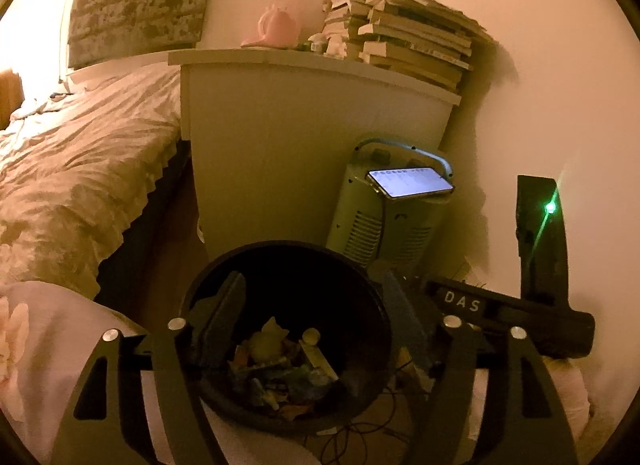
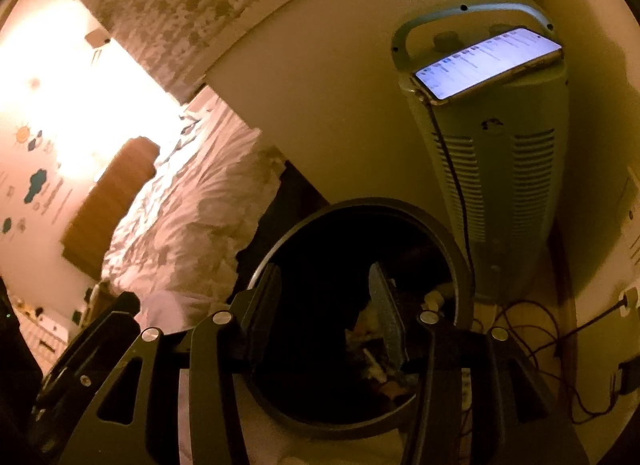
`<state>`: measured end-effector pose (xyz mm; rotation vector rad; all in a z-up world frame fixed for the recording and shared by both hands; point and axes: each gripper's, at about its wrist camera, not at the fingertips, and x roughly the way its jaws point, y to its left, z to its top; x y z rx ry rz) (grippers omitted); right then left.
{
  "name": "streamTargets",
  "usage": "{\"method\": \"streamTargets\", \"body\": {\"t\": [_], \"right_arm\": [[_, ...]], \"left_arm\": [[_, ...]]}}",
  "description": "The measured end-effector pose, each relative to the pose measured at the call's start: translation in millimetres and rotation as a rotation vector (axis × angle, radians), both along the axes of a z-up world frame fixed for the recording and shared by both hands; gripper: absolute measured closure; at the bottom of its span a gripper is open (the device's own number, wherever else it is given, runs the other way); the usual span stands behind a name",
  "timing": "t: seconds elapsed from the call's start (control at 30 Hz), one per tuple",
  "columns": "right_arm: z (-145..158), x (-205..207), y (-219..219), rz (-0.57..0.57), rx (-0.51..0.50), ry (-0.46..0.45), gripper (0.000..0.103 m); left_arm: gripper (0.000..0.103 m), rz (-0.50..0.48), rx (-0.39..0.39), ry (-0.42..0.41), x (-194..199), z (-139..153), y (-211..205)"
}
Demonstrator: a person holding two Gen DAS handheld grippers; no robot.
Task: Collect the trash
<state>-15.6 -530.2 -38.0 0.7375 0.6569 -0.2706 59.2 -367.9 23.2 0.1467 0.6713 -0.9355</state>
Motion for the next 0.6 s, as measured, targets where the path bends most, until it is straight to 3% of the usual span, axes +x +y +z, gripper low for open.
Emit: {"method": "streamTargets", "body": {"t": [0.07, 0.2, 0.27, 0.43, 0.6], "right_arm": [[3, -1, 4, 0.011, -0.002, -0.003, 0.056], [7, 2, 20, 0.045, -0.007, -0.009, 0.055], [11, 3, 29, 0.061, -0.008, -0.017, 0.048], [22, 15, 64, 0.144, 0.006, -0.046, 0.03], [31, 29, 99, 0.224, -0.006, -0.051, 0.026]], "left_arm": [[0.016, 0.012, -0.013, -0.015, -4, 4, 8], [0.011, 0.043, -0.033, -0.033, -8, 11, 28], [0.008, 0.065, -0.041, -0.041, -10, 15, 41], [0.006, 0.149, -0.004, -0.139, -19, 25, 72], [0.006, 0.266, 0.005, -0.187, -20, 31, 116]]}}
